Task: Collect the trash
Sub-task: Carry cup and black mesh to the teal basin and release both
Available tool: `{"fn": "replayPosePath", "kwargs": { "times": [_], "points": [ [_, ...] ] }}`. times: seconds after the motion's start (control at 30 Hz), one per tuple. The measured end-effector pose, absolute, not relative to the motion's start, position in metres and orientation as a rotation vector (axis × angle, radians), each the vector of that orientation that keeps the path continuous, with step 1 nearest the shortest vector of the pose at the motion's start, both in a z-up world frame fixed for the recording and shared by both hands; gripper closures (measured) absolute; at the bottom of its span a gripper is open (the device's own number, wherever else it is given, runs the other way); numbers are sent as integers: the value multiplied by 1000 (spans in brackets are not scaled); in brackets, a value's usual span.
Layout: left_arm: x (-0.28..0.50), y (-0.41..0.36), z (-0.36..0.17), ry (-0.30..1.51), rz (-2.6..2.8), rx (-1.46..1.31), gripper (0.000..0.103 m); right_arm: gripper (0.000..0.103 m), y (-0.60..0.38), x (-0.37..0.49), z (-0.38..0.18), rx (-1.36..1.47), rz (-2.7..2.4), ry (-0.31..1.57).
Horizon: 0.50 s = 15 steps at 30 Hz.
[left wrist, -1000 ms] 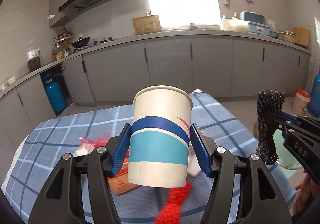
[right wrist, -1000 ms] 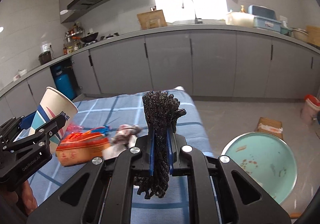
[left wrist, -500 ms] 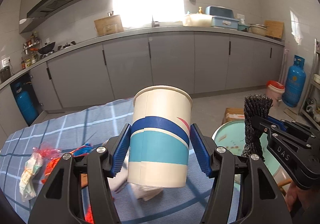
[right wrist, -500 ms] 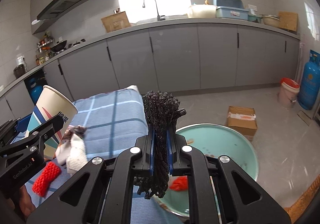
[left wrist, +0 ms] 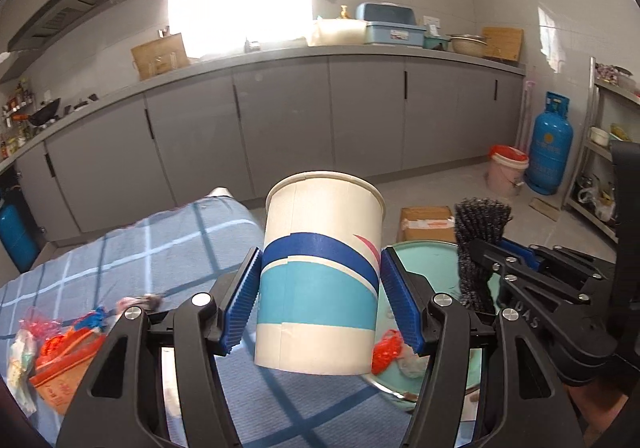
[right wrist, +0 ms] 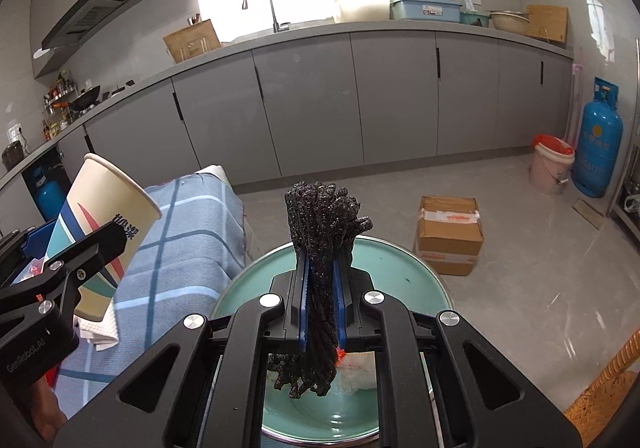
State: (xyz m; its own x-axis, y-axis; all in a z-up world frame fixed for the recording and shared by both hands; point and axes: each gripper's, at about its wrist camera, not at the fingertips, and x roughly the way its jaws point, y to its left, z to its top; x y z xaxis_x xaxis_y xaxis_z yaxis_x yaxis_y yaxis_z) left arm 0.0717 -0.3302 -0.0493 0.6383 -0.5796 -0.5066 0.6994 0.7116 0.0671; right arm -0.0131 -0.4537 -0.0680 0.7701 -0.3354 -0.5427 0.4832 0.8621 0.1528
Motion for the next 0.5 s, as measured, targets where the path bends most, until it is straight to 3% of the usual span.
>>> {"fn": "replayPosePath", "kwargs": {
  "times": [0.2,0.27,0.37,0.43,0.5],
  "points": [
    [74,-357,-72,538,-806,285,40,90,-473,-14,-86,305,-476,563],
    [72,-365,-79,548,-840,299,40,74,-480,-15,-93,318,-478,571],
    [76,-371,-90,561,-827,308,18,66,-485,-18,-98,325,-499,574],
    [79,-368,-94,580,-835,296,18,51,-488,-21,-99,333,-511,568],
    [80,-363,-95,582,-827,298,16,46,-489,-25,-98,339,-523,553]
  ]
}}
